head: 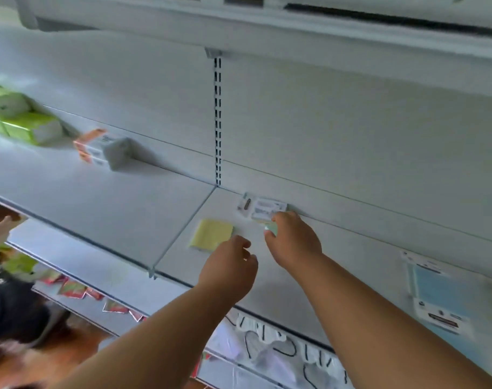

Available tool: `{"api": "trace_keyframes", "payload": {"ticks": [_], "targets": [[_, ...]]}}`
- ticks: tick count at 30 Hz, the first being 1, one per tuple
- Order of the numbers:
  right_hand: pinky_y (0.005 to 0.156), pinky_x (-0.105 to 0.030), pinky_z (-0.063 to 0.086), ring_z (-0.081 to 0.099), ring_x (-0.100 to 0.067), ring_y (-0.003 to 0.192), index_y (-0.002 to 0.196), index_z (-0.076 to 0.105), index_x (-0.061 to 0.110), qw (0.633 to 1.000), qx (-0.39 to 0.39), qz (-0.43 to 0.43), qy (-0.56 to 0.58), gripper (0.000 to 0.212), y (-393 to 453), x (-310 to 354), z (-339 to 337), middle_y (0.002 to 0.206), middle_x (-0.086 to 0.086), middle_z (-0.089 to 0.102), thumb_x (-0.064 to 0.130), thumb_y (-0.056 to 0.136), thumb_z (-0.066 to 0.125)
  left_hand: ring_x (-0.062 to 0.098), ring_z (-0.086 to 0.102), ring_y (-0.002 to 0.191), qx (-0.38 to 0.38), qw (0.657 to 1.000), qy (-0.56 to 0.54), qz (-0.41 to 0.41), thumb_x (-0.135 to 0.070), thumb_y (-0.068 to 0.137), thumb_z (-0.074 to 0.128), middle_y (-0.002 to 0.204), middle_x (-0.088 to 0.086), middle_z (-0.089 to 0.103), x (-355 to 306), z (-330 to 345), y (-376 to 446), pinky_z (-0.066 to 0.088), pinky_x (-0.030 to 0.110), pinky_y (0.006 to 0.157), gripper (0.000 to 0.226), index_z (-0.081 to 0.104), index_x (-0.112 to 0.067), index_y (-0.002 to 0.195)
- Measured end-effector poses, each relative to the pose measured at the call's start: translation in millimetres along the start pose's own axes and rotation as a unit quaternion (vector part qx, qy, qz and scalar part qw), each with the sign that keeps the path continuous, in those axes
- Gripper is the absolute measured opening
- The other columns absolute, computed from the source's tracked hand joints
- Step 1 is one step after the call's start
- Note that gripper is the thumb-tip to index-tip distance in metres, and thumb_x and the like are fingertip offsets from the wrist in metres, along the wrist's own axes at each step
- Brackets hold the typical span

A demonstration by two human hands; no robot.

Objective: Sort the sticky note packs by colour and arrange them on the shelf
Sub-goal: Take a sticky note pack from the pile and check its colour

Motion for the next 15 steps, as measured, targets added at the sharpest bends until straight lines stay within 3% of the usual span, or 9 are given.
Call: {"api": "trace_keyframes", "payload": {"ticks": [3, 6, 8, 11, 13, 15], "targets": [[0.087, -0.039, 0.048, 0.057, -0.031, 0.112, 0.131, 0.046, 0.017, 0.997, 0.057, 0.010, -0.054, 0.041, 25.3, 1.3, 16.4, 0.143, -0.003, 0.041, 0.036, 0.095, 0.042, 0.015, 0.063, 0.091, 0.048, 0.997, -0.059, -0.006, -0.033, 0.090, 0.053, 0.109, -0.014, 0.060, 8.7, 1.5, 15.6, 0.051, 0.030, 0.087, 0.037, 0.053, -0.026, 0.126], [0.086, -0.040, 0.048, 0.056, -0.032, 0.113, 0.137, 0.040, 0.017, 0.991, 0.090, 0.026, -0.093, 0.043, 29.9, -5.5, 30.6, 0.146, -0.002, 0.038, 0.033, 0.097, 0.037, 0.021, 0.068, 0.093, 0.093, 0.990, -0.102, -0.009, -0.028, 0.091, 0.053, 0.119, -0.010, 0.059, 11.3, 8.9, 24.7, 0.055, 0.037, 0.087, 0.038, 0.052, -0.025, 0.129], [0.076, -0.038, 0.049, 0.060, -0.032, 0.103, 0.132, 0.043, 0.017, 0.991, 0.064, 0.018, -0.117, 0.038, 23.9, -4.2, 34.4, 0.139, -0.004, 0.042, 0.030, 0.096, 0.040, 0.019, 0.071, 0.082, 0.118, 0.983, -0.140, -0.027, -0.016, 0.092, 0.046, 0.125, -0.007, 0.058, 14.8, 15.0, 25.3, 0.056, 0.029, 0.072, 0.038, 0.053, -0.023, 0.129], [0.059, -0.034, 0.043, 0.061, -0.031, 0.084, 0.117, 0.048, 0.015, 0.991, 0.019, 0.018, -0.134, 0.026, 12.2, -1.8, 32.3, 0.123, -0.006, 0.045, 0.018, 0.092, 0.047, 0.003, 0.063, 0.052, 0.123, 0.974, -0.180, -0.055, -0.005, 0.090, 0.037, 0.119, 0.005, 0.063, 18.7, 17.7, 22.6, 0.044, 0.017, 0.051, 0.043, 0.057, -0.022, 0.124], [0.058, -0.033, 0.039, 0.061, -0.031, 0.083, 0.115, 0.051, 0.015, 0.991, 0.002, 0.022, -0.129, 0.024, 5.3, -1.5, 28.9, 0.118, -0.006, 0.047, 0.017, 0.092, 0.046, -0.001, 0.056, 0.039, 0.117, 0.971, -0.199, -0.064, -0.005, 0.091, 0.036, 0.111, 0.009, 0.066, 19.1, 17.6, 23.8, 0.042, 0.018, 0.049, 0.041, 0.059, -0.021, 0.122], [0.059, -0.031, 0.039, 0.061, -0.029, 0.081, 0.109, 0.056, 0.015, 0.994, -0.055, 0.028, -0.091, 0.021, -4.0, -1.7, 15.3, 0.110, -0.004, 0.053, 0.025, 0.096, 0.043, 0.004, 0.059, 0.042, 0.116, 0.966, -0.219, -0.069, -0.005, 0.093, 0.037, 0.107, 0.004, 0.065, 17.0, 17.6, 25.9, 0.047, 0.021, 0.052, 0.038, 0.060, -0.018, 0.120]]}}
Point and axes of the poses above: each hand's wrist, its own y-axis towards the middle knuckle, its own z-axis out of the palm, x = y × z, the point moved 8 cm from there along y, towards the middle knuckle
